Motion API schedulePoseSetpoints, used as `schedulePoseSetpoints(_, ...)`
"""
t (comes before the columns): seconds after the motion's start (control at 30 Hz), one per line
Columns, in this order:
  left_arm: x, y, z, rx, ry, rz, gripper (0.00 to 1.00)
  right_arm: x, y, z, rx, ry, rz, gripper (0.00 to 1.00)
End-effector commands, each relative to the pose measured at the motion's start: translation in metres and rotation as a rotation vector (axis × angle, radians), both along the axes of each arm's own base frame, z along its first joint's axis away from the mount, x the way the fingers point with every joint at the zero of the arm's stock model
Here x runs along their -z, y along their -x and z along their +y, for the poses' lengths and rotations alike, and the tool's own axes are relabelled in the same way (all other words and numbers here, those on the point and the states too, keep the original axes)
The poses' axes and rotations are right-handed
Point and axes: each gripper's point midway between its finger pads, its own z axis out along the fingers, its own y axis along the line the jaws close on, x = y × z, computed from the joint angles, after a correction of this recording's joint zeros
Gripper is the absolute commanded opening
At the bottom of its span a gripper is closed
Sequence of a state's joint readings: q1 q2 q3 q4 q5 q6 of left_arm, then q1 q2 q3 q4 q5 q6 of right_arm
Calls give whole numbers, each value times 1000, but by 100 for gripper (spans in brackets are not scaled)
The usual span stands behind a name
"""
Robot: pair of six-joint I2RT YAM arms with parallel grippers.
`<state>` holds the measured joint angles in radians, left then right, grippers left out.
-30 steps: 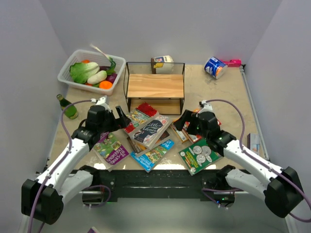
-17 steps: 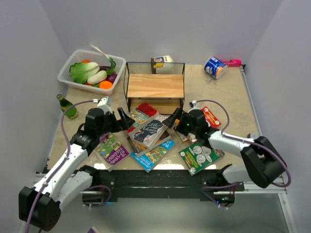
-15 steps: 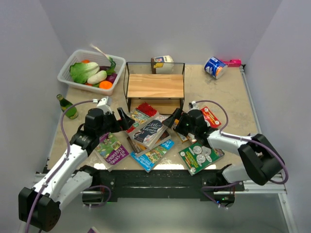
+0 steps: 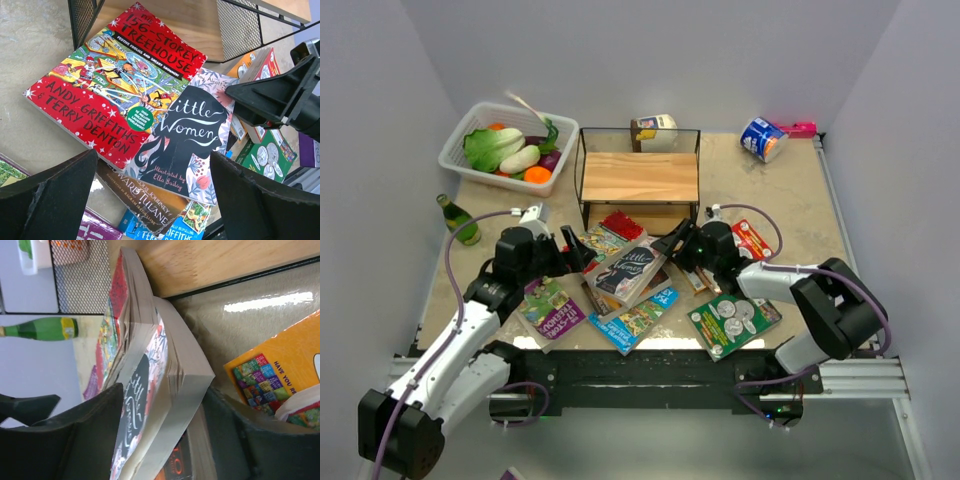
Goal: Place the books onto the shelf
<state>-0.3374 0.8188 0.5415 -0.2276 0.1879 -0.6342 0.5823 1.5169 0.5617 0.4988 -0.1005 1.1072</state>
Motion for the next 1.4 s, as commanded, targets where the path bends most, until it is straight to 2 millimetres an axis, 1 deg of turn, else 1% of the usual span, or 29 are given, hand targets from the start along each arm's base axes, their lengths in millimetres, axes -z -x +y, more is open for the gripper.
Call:
schedulePoseSetpoints(0.0, -5, 1, -1, 16, -6, -32, 100, -28, -15, 14, -9, -69, -75, 51)
schedulePoseSetpoints(0.03, -6, 1, -1, 14, -5, -33, 100, -28, -15, 14, -10, -67, -77, 47)
schedulePoseSetpoints(0.07, -5, 1, -1, 13, -5, -29, 100, -26, -14, 13, -11, -63, -78, 39)
schedulePoseSetpoints(0.13, -5, 1, 0, 10, -6, -30, 100, -25, -14, 13, -18, -53, -85, 32)
schedulePoseSetpoints(0.17, -4, 1, 0, 10, -7, -28, 100, -23, -13, 13, -24, -46, -85, 19)
schedulePoseSetpoints(0.23, -3, 1, 1, 4, -9, -27, 100, -21, -11, 13, -40, -32, -90, 5)
schedulePoseSetpoints(0.27, -3, 1, 1, 4, -9, -26, 100, -22, -11, 13, -46, -30, -96, 0)
schedulePoseSetpoints(0.33, -6, 1, 1, 0, -5, -33, 100, -24, -8, 12, -69, -14, -117, 0)
schedulePoseSetpoints(0.37, -7, 1, 1, -1, -6, -32, 100, -33, -5, 11, -74, -16, -142, 0)
schedulePoseSetpoints(0.4, -10, 1, 3, -8, -7, -41, 100, -31, -2, 8, -88, 16, -147, 0)
schedulePoseSetpoints(0.43, -16, 0, 3, -12, -7, -52, 100, -37, 2, 7, -102, 31, -164, 0)
schedulePoseSetpoints(0.47, -17, 0, 5, -18, -12, -51, 100, -57, 4, 6, -111, 29, -208, 0)
schedulePoseSetpoints(0.5, -22, 0, 7, -29, -12, -64, 100, -55, 12, 1, -135, 79, -204, 0)
schedulePoseSetpoints(0.53, -30, -2, 7, -34, -8, -81, 100, -63, 17, -1, -148, 93, -219, 0)
schedulePoseSetpoints(0.73, -66, -6, 11, -62, 10, -159, 100, -135, 46, -25, -208, 186, -339, 0)
schedulePoseSetpoints(0.8, -76, -8, 10, -62, 15, -176, 100, -148, 59, -29, -246, 191, -352, 0)
schedulePoseSetpoints(0.83, -79, -10, 9, -63, 23, -182, 100, -162, 62, -28, -264, 182, -374, 0)
schedulePoseSetpoints(0.87, -82, -11, 8, -59, 28, -188, 100, -164, 67, -28, -284, 182, -365, 0)
schedulePoseSetpoints(0.93, -91, -13, 0, -21, 57, -212, 100, -187, 80, -24, -339, 143, -401, 0)
schedulePoseSetpoints(0.97, -95, -13, -5, 3, 73, -224, 100, -193, 84, -22, -360, 129, -406, 0)
schedulePoseSetpoints(1.0, -96, -7, -17, 80, 105, -227, 100, -201, 92, -19, -391, 93, -408, 0)
schedulePoseSetpoints(1.03, -109, -7, -26, 125, 145, -276, 100, -214, 97, -19, -400, 69, -432, 0)
schedulePoseSetpoints(1.07, -114, -4, -33, 170, 175, -296, 100, -222, 101, -16, -423, 46, -442, 0)
schedulePoseSetpoints(1.1, -116, 9, -47, 269, 222, -302, 100, -229, 106, -13, -445, 19, -445, 0)
schedulePoseSetpoints(1.13, -138, 11, -54, 314, 285, -379, 100, -240, 115, -9, -495, -19, -458, 0)
schedulePoseSetpoints(1.17, -146, 18, -60, 366, 323, -410, 100, -248, 121, -7, -522, -45, -465, 0)
schedulePoseSetpoints(1.2, -147, 34, -69, 467, 366, -417, 100, -257, 125, -4, -536, -73, -473, 0)
schedulePoseSetpoints(1.23, -165, 41, -72, 504, 420, -480, 100, -270, 131, -4, -563, -100, -495, 0)
schedulePoseSetpoints(1.37, -175, 61, -81, 641, 484, -518, 100, -297, 143, -4, -602, -139, -542, 0)
